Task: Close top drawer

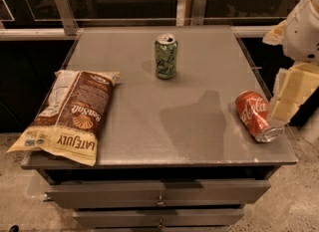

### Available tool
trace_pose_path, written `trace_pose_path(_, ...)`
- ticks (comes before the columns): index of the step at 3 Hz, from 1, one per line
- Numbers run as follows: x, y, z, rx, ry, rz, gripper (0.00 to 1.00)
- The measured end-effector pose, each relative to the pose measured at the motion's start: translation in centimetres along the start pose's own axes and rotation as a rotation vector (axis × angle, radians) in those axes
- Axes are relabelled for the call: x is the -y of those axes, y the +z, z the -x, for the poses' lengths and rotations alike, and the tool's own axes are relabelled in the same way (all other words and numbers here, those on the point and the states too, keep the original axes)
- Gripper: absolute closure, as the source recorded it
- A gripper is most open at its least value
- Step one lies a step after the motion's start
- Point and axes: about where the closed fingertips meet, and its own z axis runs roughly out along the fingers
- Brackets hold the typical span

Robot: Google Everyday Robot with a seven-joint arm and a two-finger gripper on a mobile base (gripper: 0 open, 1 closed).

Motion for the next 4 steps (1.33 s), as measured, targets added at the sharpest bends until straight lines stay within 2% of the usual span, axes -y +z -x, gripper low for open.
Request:
trace_pose_path(1,0.1,0.1,0.3,0.013,0.003,-0.011,0.00)
trace_pose_path(2,0.7,2.5,2.0,0.089,0.022,-0.029,0.00)
trace_pose_path(3,2.3,6.4,5.4,0.209,0.047,-0.036,0.00)
trace_pose_path(4,5.3,10.0,8.4,0.313,0.073,-0.052,0.00)
